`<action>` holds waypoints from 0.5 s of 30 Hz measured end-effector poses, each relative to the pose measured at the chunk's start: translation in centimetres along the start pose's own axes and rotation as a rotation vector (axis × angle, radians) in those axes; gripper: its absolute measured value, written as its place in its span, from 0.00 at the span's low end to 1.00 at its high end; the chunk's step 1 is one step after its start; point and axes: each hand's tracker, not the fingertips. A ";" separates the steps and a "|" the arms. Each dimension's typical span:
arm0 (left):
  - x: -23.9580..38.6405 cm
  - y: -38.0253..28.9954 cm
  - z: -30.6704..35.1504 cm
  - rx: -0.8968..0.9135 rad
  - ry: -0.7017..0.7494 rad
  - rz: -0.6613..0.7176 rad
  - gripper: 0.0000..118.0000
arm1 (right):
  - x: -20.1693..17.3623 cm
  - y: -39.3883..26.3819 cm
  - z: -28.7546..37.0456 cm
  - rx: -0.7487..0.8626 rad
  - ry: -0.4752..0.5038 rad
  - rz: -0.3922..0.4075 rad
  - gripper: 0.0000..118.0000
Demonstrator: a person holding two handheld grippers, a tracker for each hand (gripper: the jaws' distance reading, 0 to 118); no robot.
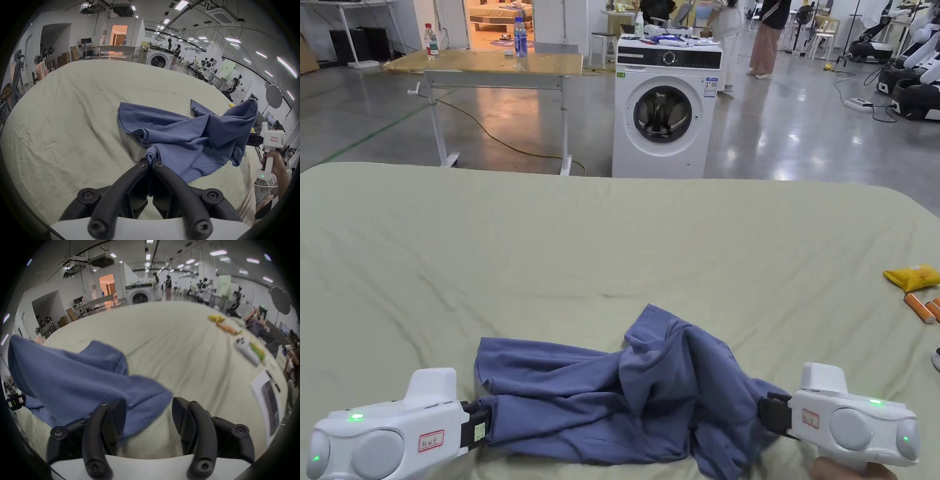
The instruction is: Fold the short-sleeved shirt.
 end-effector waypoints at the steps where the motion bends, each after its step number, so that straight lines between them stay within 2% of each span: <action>1: -0.1 0.0 -0.1 0.000 -0.001 -0.001 0.00 | -0.2 -0.2 -0.5 -0.020 0.020 0.004 0.29; 3: -0.5 -0.1 -0.2 -0.001 0.002 0.001 0.00 | -0.6 -0.6 -1.2 -0.035 0.011 0.031 0.03; 6: -0.6 -0.3 -0.4 0.000 0.011 -0.003 0.00 | -0.5 -0.9 -0.9 -0.017 0.007 0.033 0.02; 8: -0.5 -0.2 0.0 0.010 0.007 -0.004 0.00 | -0.1 -0.5 0.0 0.016 0.028 0.002 0.01; 15: -0.1 3.6 3.6 0.155 -0.009 -0.015 0.00 | 0.6 3.7 7.0 0.261 0.016 0.030 0.01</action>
